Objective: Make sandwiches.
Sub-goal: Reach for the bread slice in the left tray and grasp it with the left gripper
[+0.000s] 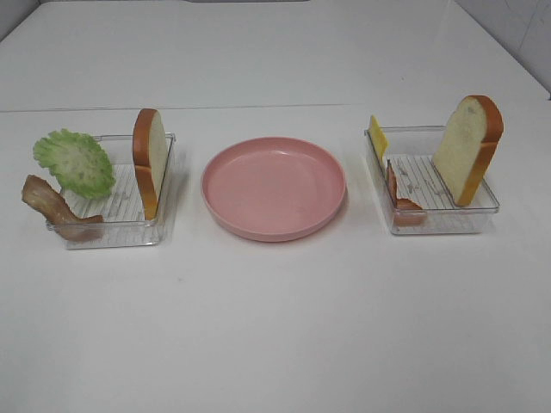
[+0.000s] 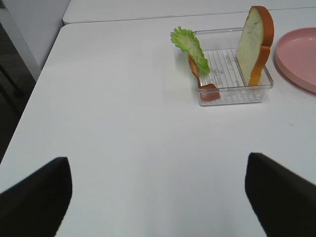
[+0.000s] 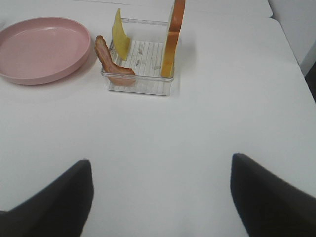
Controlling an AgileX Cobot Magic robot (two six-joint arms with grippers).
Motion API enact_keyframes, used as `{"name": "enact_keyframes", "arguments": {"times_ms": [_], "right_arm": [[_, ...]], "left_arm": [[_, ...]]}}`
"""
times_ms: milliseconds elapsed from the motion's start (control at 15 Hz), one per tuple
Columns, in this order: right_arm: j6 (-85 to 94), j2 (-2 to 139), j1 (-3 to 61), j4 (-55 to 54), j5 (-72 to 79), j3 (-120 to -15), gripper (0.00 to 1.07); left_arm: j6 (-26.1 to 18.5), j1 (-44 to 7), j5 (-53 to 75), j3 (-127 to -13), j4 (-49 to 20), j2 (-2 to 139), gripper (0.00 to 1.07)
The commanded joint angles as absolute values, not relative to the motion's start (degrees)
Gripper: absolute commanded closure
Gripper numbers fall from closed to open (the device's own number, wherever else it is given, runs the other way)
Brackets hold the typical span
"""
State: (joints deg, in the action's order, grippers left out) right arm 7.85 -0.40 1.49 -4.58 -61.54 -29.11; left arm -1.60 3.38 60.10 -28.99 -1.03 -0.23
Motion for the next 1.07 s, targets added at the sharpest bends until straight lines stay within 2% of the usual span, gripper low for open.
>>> {"name": "enact_keyframes", "arguments": {"times_ms": [67, 1067], "right_arm": [[8.14, -1.20, 1.26, -4.58, -60.96, -28.99, 0.34], [8.14, -1.20, 1.26, -4.58, -60.96, -28.99, 0.34]], "left_arm": [[-1.43, 2.86, 59.59, -28.71, -1.32, -1.55, 0.17], [-1.43, 2.86, 59.59, -28.71, -1.32, -1.55, 0.17]]}}
